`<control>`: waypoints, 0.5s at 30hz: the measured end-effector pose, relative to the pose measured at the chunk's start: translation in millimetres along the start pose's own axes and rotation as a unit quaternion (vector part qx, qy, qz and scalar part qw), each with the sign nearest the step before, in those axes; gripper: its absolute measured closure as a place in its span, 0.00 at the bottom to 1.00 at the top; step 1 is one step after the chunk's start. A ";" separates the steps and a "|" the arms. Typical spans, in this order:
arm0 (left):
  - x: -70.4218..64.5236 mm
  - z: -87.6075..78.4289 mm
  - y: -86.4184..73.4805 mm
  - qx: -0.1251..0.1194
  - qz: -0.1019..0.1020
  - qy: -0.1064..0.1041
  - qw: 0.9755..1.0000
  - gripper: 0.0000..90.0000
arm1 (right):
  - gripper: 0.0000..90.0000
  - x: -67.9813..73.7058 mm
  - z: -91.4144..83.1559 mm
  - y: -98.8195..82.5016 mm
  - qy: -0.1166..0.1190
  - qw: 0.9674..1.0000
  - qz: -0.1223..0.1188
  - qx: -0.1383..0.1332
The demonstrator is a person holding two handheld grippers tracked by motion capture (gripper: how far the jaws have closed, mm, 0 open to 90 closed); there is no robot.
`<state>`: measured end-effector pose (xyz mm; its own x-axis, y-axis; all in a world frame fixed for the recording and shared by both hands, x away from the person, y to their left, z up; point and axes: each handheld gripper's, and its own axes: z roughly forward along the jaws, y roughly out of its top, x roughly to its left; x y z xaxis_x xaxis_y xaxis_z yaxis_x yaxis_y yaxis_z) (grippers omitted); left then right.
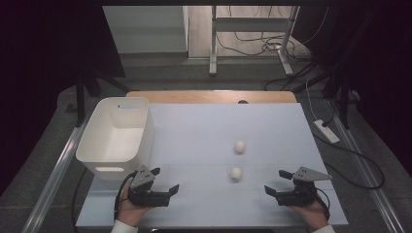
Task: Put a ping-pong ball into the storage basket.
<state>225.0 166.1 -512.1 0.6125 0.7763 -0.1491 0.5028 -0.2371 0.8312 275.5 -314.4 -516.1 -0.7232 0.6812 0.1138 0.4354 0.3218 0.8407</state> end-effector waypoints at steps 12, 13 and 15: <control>-0.1 6.0 7.4 0.003 -0.004 -0.011 1.000 0.09 | 0.13 -1.3 -1.4 -0.8 0.000 1.000 0.005 -0.002; -1.1 5.9 8.2 0.001 -0.005 -0.013 1.000 0.09 | 0.13 -1.3 -1.4 -0.8 0.000 1.000 0.005 -0.002; -3.0 6.7 9.5 0.004 -0.002 -0.012 1.000 0.09 | 0.13 -0.1 -0.3 -0.1 0.003 1.000 0.004 0.000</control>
<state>232.0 157.6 -507.3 0.6258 0.7623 -0.1652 0.5100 -0.2396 0.8261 275.4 -314.7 -516.1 -0.7230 0.6795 0.1247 0.4413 0.3152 0.8402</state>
